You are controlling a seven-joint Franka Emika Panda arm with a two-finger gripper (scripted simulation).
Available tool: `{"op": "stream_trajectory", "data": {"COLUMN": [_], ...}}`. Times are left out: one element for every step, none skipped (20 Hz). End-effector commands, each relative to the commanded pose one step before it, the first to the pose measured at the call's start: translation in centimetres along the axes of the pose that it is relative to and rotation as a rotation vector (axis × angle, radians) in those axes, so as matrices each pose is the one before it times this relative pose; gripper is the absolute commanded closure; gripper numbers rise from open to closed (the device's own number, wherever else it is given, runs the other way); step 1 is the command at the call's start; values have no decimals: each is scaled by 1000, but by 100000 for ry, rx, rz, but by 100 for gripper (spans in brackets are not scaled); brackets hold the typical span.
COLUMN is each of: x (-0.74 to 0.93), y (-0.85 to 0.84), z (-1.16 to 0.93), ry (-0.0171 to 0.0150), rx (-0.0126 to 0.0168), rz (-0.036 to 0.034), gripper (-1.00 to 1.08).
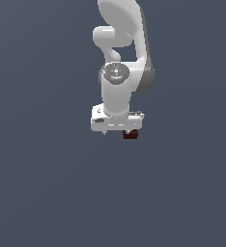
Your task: Pick up the object and move it to a goal position.
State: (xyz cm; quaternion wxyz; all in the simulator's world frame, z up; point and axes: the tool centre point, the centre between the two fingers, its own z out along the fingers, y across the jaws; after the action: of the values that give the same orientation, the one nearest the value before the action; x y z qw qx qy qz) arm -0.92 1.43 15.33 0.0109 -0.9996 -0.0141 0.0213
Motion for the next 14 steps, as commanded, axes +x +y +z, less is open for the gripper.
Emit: {"op": "stream_trajectory", "data": {"x": [0,16,45,75,103,133,141,115,87,58,28,0,-19,-14], "y": [1,66,228,360,506,651,703,571,427,278,126,-10,-49,-106], "z": [0,1,-10,-10,-15,-19,-24,-22,-20,-18,-9,-9,-13,30], "ry": [0,30,107,165,230,290,307,242,174,108,36,-1,0,-58], "rx": [0,-30,-105,-164,-233,-302,-330,-270,-201,-129,-46,-2,0,73], "rz": [0,88,318,486,664,809,803,567,332,121,-36,-98,0,28], "gripper": [-92,-92,-92,-92,-92,-92,-92,-92,-92,-92,-92,-92,-92,-92]}}
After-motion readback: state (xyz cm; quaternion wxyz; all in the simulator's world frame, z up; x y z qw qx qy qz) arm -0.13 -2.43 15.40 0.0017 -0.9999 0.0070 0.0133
